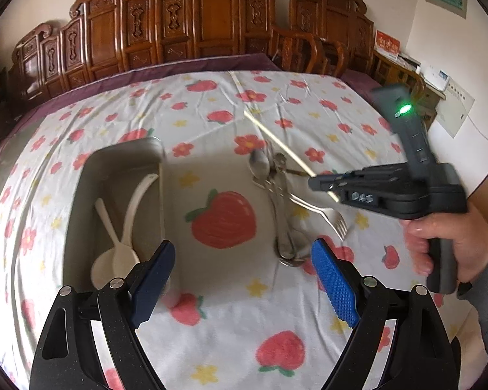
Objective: Organize utensils
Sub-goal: 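Grasp a light wooden chopstick with the right tool while the left tool reaches toward metal cutlery, then close the left tool on a metal fork while the right tool holds the chopstick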
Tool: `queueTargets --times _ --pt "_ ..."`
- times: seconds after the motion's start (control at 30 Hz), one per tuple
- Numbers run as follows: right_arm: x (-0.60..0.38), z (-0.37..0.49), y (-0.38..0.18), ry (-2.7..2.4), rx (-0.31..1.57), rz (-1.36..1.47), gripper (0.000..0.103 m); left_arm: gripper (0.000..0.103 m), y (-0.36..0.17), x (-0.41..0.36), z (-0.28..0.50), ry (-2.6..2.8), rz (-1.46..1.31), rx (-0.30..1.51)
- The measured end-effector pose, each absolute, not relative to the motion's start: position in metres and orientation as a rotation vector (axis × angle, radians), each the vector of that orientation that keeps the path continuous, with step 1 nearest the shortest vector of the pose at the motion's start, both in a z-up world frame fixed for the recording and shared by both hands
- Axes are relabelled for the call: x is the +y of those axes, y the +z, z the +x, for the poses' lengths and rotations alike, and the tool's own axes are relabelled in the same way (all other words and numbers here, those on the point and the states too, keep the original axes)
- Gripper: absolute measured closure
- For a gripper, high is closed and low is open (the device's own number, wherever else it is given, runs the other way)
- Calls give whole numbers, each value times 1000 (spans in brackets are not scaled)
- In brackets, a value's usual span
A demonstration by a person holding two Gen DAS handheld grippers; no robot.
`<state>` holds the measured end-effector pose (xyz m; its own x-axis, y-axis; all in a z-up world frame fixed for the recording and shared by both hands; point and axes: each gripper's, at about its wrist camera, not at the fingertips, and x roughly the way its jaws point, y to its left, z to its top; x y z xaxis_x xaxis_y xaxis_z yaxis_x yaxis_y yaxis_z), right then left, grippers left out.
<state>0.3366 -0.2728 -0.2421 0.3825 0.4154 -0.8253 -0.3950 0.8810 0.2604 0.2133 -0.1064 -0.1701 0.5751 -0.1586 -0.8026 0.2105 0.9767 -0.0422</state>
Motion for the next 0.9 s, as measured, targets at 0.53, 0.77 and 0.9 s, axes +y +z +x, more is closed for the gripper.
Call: queueTargets --times 0.53,0.77,0.9 --pt "-317 265 -231 473 985 63 97 54 -216 -149 248 -229 99 1035" --pt "-328 252 -238 466 986 115 97 66 -235 -158 268 -225 114 1087" --pt "-331 249 -234 468 975 142 97 72 -241 -161 274 -225 107 1109"
